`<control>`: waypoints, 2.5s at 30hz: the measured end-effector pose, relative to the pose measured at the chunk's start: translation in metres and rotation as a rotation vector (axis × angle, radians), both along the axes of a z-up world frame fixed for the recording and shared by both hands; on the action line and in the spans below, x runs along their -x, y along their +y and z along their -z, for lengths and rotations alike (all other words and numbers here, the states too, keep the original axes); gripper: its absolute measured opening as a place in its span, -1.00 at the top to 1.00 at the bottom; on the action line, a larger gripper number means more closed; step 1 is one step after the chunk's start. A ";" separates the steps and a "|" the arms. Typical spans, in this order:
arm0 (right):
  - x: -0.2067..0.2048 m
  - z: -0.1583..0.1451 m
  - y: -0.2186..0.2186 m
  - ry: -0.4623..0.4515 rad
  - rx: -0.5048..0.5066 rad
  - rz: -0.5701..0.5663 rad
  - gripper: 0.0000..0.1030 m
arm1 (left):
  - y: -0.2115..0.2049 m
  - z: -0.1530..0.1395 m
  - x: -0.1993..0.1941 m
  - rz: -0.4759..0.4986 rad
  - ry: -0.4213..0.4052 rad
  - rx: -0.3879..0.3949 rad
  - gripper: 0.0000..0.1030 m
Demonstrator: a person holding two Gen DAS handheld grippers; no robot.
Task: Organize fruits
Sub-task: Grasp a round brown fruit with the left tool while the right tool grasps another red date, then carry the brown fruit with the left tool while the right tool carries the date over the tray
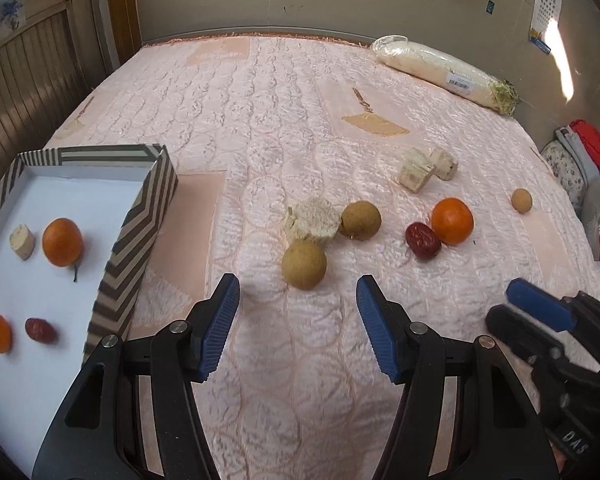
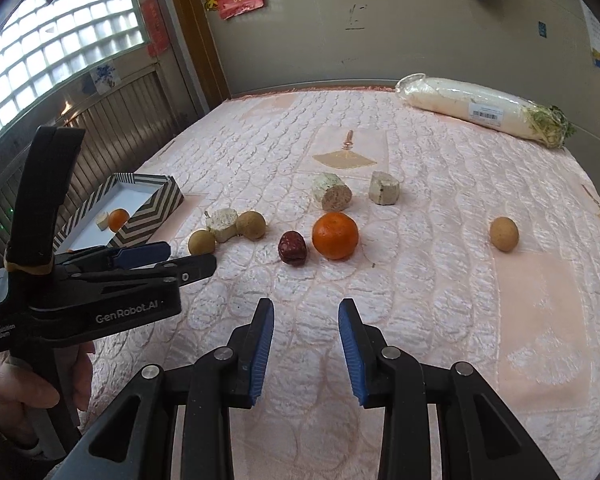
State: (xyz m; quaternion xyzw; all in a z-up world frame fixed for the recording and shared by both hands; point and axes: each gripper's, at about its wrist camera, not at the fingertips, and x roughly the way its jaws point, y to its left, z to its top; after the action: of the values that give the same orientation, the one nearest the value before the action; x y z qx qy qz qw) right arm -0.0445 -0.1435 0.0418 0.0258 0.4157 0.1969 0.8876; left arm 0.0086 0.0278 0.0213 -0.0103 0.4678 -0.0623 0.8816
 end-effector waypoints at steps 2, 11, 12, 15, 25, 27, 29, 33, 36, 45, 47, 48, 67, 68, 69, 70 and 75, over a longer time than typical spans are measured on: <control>-0.005 0.003 0.004 0.012 -0.001 -0.017 0.38 | -0.001 0.001 -0.002 0.000 -0.003 -0.004 -0.19; -0.022 0.012 0.014 0.045 0.002 -0.049 0.38 | -0.005 0.004 -0.008 0.026 -0.019 0.004 0.48; -0.024 0.012 0.016 0.043 0.004 -0.053 0.38 | -0.005 0.004 -0.007 0.028 -0.023 0.003 0.52; -0.030 0.012 0.021 0.031 0.010 -0.070 0.38 | -0.003 0.002 -0.005 0.029 -0.029 0.017 0.55; -0.059 0.022 0.040 0.030 0.064 -0.097 0.38 | 0.003 -0.004 0.002 0.033 -0.046 0.041 0.55; -0.065 0.023 0.043 0.026 0.066 -0.096 0.39 | 0.004 -0.004 0.003 0.035 -0.042 0.048 0.55; -0.067 0.023 0.046 0.020 0.089 -0.086 0.51 | 0.005 -0.005 0.005 0.036 -0.039 0.056 0.55; -0.063 0.023 0.047 0.005 0.110 -0.080 0.55 | 0.006 -0.008 0.012 0.038 -0.039 0.057 0.55; -0.053 0.019 0.039 0.000 0.071 -0.063 0.55 | 0.006 -0.010 0.019 0.040 -0.042 0.053 0.55; -0.014 -0.003 0.037 -0.038 0.003 -0.051 0.55 | 0.009 -0.020 0.042 0.026 -0.074 0.015 0.55; -0.007 -0.008 0.038 -0.048 -0.007 -0.049 0.55 | 0.012 -0.024 0.048 0.018 -0.083 0.008 0.55; -0.003 -0.011 0.040 -0.055 -0.009 -0.047 0.55 | 0.014 -0.026 0.050 0.013 -0.090 0.003 0.55; 0.027 -0.042 0.105 -0.118 -0.009 -0.163 0.55 | 0.079 -0.051 0.084 -0.108 -0.160 -0.051 0.55; 0.027 -0.043 0.110 -0.120 -0.007 -0.171 0.55 | 0.083 -0.052 0.085 -0.115 -0.161 -0.051 0.55; 0.028 -0.044 0.116 -0.122 -0.004 -0.180 0.55 | 0.087 -0.052 0.086 -0.122 -0.162 -0.051 0.55; 0.029 -0.044 0.120 -0.122 -0.001 -0.189 0.55 | 0.092 -0.053 0.087 -0.132 -0.163 -0.054 0.55; 0.031 -0.044 0.144 -0.122 0.004 -0.234 0.55 | 0.112 -0.052 0.094 -0.170 -0.165 -0.068 0.55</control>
State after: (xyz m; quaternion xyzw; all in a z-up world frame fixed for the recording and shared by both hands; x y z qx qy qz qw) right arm -0.0752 0.0009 0.0863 -0.0365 0.3614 0.2994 0.8823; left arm -0.0851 0.1401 0.0734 -0.0147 0.3932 0.0281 0.9189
